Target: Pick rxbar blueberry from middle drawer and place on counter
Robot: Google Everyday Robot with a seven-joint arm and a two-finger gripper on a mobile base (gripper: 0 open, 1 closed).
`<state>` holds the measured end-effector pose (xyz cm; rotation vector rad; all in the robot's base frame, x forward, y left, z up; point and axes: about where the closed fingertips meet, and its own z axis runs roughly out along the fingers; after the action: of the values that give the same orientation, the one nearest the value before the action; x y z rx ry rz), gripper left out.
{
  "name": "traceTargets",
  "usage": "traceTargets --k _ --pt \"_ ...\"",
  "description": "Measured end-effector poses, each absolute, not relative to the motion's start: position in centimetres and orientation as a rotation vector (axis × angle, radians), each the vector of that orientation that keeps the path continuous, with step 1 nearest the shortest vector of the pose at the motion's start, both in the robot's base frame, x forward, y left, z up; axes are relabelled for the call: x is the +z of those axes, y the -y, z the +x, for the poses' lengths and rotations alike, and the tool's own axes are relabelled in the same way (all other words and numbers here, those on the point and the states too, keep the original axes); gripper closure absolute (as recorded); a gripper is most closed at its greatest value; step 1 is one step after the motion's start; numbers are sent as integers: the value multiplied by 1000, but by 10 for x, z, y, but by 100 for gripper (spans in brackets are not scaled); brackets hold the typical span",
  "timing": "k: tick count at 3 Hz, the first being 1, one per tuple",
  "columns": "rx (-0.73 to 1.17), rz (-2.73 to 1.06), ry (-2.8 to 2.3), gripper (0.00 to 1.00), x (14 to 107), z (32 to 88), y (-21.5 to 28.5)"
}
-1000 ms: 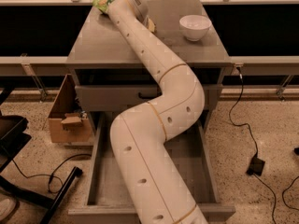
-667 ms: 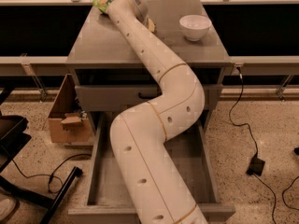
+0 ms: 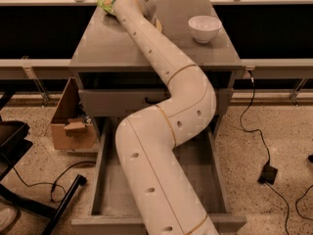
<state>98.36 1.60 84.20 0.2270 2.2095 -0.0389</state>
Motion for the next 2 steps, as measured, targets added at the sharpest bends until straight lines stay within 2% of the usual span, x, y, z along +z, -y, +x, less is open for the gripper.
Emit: traceTargets --k 2 --pt "8 338 -2357 100 916 900 8"
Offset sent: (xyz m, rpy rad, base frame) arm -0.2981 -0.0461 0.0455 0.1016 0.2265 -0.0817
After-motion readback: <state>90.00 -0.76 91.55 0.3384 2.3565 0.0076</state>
